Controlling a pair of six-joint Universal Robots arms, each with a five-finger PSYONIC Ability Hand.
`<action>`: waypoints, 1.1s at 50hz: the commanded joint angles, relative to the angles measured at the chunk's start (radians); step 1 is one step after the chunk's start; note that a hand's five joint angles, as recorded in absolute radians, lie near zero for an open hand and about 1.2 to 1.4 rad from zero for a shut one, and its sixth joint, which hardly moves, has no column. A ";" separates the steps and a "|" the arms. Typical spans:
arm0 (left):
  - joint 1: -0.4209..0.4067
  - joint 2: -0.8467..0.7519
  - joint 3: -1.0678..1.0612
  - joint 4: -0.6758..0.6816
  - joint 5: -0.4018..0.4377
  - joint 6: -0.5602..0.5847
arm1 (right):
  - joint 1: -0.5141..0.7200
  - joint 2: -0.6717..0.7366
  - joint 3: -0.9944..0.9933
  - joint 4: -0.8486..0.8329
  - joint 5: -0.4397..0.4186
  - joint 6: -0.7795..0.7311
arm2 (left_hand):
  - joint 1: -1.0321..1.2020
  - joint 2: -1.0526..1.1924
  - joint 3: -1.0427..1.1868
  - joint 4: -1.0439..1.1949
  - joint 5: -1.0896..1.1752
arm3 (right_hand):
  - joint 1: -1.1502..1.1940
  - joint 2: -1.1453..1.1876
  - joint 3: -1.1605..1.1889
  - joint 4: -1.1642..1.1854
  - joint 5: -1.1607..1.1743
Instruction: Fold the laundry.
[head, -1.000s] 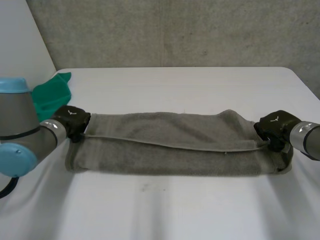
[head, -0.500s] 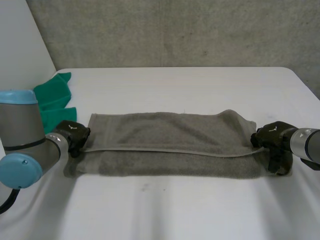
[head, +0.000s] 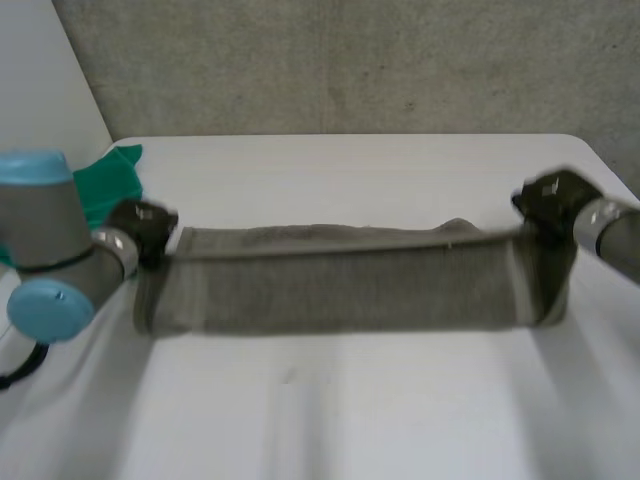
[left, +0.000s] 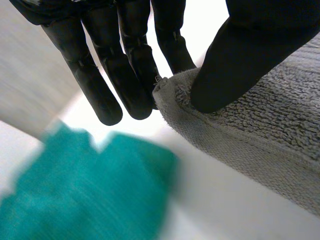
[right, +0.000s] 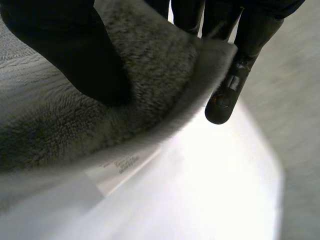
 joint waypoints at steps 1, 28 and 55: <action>-0.024 0.005 0.278 0.253 -0.012 -0.012 | 0.060 -0.008 -0.321 -0.201 0.039 0.179 | 0.292 0.206 0.208 0.199 0.227 | 0.414 0.223 0.212 0.208 0.236; -0.022 0.203 -0.240 0.560 -0.038 -0.137 | 0.019 -0.104 0.136 -0.493 -0.136 0.305 | 0.292 0.206 0.208 0.199 0.227 | 0.414 0.223 0.212 0.208 0.236; 0.045 0.437 -0.647 -0.364 -0.015 0.342 | -0.222 -0.282 0.377 0.566 -0.127 -0.412 | 0.292 0.206 0.208 0.199 0.227 | 0.414 0.223 0.212 0.208 0.236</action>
